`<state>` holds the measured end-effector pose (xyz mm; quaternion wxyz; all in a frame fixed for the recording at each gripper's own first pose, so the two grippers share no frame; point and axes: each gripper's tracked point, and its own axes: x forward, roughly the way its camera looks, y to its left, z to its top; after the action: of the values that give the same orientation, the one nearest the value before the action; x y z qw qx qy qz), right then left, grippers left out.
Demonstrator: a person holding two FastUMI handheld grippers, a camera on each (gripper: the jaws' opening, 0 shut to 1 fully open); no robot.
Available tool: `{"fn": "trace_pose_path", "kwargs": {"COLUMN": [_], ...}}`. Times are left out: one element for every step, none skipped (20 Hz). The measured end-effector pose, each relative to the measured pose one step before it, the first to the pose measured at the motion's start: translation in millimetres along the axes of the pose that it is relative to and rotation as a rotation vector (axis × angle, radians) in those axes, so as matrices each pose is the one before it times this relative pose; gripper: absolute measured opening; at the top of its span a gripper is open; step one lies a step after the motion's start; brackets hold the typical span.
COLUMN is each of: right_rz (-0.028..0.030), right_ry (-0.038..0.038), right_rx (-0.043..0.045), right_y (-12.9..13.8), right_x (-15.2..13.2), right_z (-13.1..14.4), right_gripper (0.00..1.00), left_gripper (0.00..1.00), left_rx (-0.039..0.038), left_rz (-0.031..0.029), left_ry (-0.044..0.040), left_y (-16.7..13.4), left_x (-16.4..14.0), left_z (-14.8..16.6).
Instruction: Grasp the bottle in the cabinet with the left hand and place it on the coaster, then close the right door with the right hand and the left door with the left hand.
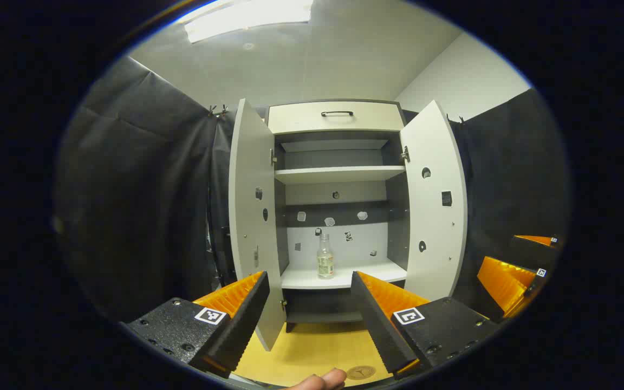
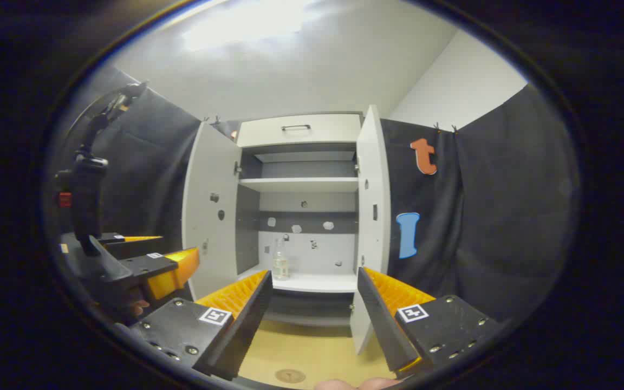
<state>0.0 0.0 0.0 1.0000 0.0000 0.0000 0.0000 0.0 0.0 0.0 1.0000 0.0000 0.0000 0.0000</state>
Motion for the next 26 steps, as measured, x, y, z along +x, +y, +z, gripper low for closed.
{"fn": "trace_pose_path", "kwargs": {"right_rz": [-0.01928, -0.02828, -0.03015, -0.02882, -0.02522, -0.02144, -0.01262, -0.00865, 0.00294, 0.00484, 0.00663, 0.00404, 0.00357, 0.00206, 0.00051, -0.00701, -0.0041, -0.00635, -0.00767, -0.0098, -0.01037, -0.01242, -0.00391, 0.00366, 0.00794, 0.01053], "right_ry": [0.00401, 0.00818, 0.0094, 0.01045, 0.01987, 0.02393, 0.01059, -0.00108, -0.0029, -0.00342, -0.00795, -0.0082, -0.01035, -0.00409, -0.00233, 0.00446, -0.00016, 0.00201, 0.00034, 0.00118, -0.00004, -0.00308, -0.00997, -0.01278, -0.00884, -0.00638], "right_rx": [0.00472, 0.01048, 0.01235, 0.01323, 0.0145, 0.01076, 0.00133, -0.00318, -0.01037, -0.01112, -0.01172, -0.01113, -0.00648, 0.00175, 0.00726, 0.00769, 0.00296, 0.00031, -0.00247, -0.00614, -0.00603, -0.00143, 0.00368, 0.00685, 0.00774, 0.00534], "right_y": [-12.19, -11.04, -12.34, -11.98, -11.59, -8.54, -7.48, -5.25, -2.81, -0.82, 0.87, 0.63, 1.77, 1.99, 1.89, 1.88, 0.68, 2.16, 1.41, 1.27, 1.77, 2.81, 4.8, 8.22, 8.13, 8.76], "right_x": [2.61, 0.95, 1.93, 1.74, 1.07, -1.01, -0.21, 2.36, 0.12, -1.3, -0.38, 0.21, 0.93, 1.25, 2.07, 3.48, 3.93, 5.59, 6.14, 7.02, 7.89, 8.38, 8.46, 8.0, 8.18, 8.05], "right_z": [1.61, -0.4, 0.41, -0.4, -1.57, -5.13, -1.4, 1.58, 0.82, -2.01, 0.98, 1.96, 2.79, 0.61, -0.21, -0.18, -0.41, -0.88, -0.01, -2.03, -0.93, -0.72, 0.97, 0.31, -0.6, -0.98], "right_gripper": [0.93, 0.95, 0.96, 0.96, 0.96, 0.96, 0.93, 0.97, 0.93, 0.97, 0.97, 0.97, 0.97, 0.97, 0.97, 0.97, 0.97, 0.97, 0.97, 0.97, 0.97, 0.97, 0.97, 0.97, 0.97, 0.97], "left_gripper": [0.96, 0.94, 0.96, 0.96, 0.96, 0.96, 0.94, 0.96, 0.96, 0.95, 0.95, 0.94, 0.95, 0.95, 0.95, 0.95, 0.95, 0.95, 0.95, 0.95, 0.95, 0.95, 0.95, 0.95, 0.94, 0.95], "left_rx": [0.01231, 0.01304, 0.005, 0.00467, -0.00132, 0.00667, -0.00994, -0.01146, 0.00517, 0.00509, -0.00741, -0.01186, -0.01059, -0.00572, -0.00217, 0.00232, 0.00351, 0.00398, 0.00272, 0.00033, -0.00356, -0.00529, -0.00516, -0.00331, -0.00373, -0.0032], "left_rz": [0.00908, 0.00873, 0.00783, 0.00043, 0.00386, -0.00557, -0.00622, -0.01476, -0.00482, -0.00335, -0.01301, -0.02014, -0.01372, -0.00327, -0.00101, -0.01268, -0.00998, -0.0049, -0.00096, 0.00071, -0.00087, -0.00394, -0.00064, 0.00579, 0.00717, 0.01149], "left_ry": [0.00278, -0.00753, -0.01437, -0.00458, 0.01247, 0.01204, -0.01087, -0.01041, 0.00786, 0.01428, 0.01223, 0.01372, 0.00913, 0.00931, 0.00702, 0.00878, 0.00266, -0.00327, -0.00616, 0.00279, 0.005, 0.00289, -0.00458, -0.00415, -0.00477, -0.00712], "left_y": [-1.17, -0.03, -1.32, -3.81, -2.86, -3.34, -3.69, -6.82, -2.89, 0.01, -2.64, -5.2, -2.29, 1.63, 2.36, -0.23, -0.32, 2.13, 2.9, 3.86, 3.03, 2.29, 4.35, 6.36, 6.0, 7.19], "left_x": [-0.29, -1.15, -1.75, -2.6, -2.94, -3.01, -0.76, -0.19, 1.2, 0.68, 2.36, 3.05, 4.55, 5.29, 6.69, 9.99, 9.89, 10.9, 15.03, 15.58, 18.05, 17.78, 20.06, 24.0, 19.56, 21.94], "left_z": [0.96, 3.25, 5.37, 2.52, -0.11, -0.99, 4.45, 3.76, -0.62, -4.82, -3.14, -3.18, -3.47, -5.29, -4.36, -6.15, -3.57, -1.97, -2.11, -6.16, -4.8, -5.56, -4.32, -5.45, -3.52, -3.99]}}
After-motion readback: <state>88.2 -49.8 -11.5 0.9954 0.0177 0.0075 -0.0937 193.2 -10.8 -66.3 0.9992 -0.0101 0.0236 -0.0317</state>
